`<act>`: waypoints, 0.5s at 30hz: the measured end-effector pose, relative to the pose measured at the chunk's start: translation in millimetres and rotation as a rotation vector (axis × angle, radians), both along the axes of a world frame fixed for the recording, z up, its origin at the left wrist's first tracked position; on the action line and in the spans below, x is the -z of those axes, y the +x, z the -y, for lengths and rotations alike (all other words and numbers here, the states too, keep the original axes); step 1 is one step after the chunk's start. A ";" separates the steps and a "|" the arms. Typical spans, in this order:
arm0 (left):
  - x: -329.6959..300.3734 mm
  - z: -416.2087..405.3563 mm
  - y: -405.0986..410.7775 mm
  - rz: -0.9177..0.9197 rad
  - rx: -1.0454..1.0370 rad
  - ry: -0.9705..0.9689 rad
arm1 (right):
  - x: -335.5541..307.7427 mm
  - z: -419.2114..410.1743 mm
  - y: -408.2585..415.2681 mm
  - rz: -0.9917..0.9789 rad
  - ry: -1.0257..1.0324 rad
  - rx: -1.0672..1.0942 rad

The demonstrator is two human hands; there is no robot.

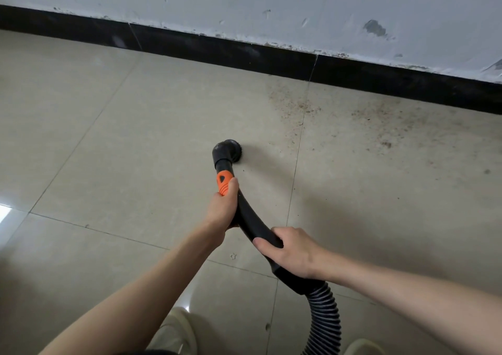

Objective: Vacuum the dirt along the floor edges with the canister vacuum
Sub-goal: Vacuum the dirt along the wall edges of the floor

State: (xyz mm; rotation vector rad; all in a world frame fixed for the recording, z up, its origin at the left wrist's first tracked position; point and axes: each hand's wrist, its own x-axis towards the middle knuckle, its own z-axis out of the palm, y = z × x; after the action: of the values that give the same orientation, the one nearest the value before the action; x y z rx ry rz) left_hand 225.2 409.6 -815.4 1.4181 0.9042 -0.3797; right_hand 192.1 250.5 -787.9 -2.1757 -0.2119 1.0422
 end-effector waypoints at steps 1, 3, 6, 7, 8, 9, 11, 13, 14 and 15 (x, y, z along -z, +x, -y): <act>1.3 2.4 -1.8 -0.002 0.006 0.002 | -1.0 2.2 -3.2 0.016 -0.017 -0.004; 2.8 5.9 -5.4 -0.008 0.021 0.009 | -1.9 6.1 -9.2 0.046 -0.046 -0.016; 3.2 12.7 -5.1 -0.019 0.063 0.011 | -0.1 13.6 -14.4 0.069 -0.063 -0.005; 2.4 16.9 -2.7 -0.019 0.087 0.016 | 1.0 16.8 -15.8 0.071 -0.060 0.014; 1.0 21.8 1.2 -0.014 0.116 0.026 | 2.7 20.1 -16.4 0.069 -0.052 0.040; -0.5 27.4 6.2 -0.004 0.146 0.040 | 3.7 23.6 -16.7 0.063 -0.038 0.076; -3.9 39.0 17.6 0.015 0.205 0.069 | 4.9 29.4 -15.9 0.056 -0.014 0.157; -5.7 49.5 29.9 0.030 0.262 0.083 | 5.5 33.5 -12.3 0.091 -0.018 0.213; -5.7 53.5 35.6 0.034 0.283 0.089 | 5.8 34.9 -9.4 0.112 -0.027 0.235; -5.5 56.6 40.6 0.038 0.296 0.095 | 6.1 35.5 -6.2 0.122 -0.033 0.258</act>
State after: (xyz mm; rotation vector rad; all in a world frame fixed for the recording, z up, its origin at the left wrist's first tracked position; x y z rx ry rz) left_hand 265.8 353.1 -809.9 1.6472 0.6893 -0.5350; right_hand 185.9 215.0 -793.9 -2.2281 0.0311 0.7746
